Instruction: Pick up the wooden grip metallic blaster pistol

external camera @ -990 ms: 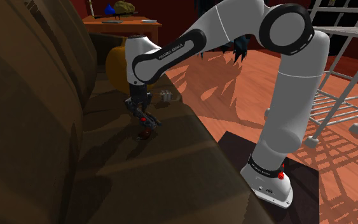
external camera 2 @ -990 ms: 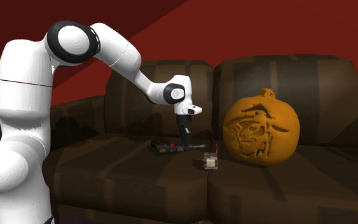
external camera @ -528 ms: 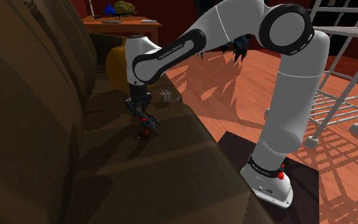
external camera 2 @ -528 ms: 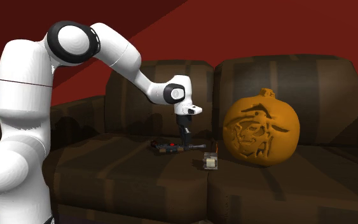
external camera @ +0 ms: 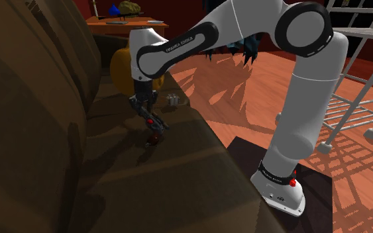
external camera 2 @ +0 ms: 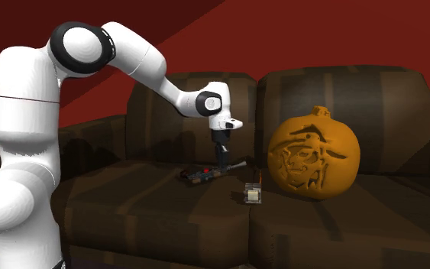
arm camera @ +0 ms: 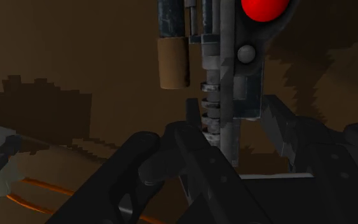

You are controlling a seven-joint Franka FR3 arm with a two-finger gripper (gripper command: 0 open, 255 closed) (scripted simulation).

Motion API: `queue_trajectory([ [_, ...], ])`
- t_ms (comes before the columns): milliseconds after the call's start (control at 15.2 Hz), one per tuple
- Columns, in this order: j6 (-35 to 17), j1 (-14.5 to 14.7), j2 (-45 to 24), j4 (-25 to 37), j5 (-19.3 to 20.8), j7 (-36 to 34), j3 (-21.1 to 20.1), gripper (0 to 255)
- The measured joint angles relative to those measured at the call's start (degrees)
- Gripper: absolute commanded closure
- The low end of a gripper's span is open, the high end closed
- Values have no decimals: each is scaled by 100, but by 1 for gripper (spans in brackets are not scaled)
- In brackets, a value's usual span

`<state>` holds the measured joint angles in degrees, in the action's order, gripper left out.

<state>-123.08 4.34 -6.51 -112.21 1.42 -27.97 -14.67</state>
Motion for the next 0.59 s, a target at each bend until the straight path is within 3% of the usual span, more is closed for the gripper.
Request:
queue_trajectory([
  [594,630,-16,174,462,-59,50,1,255],
])
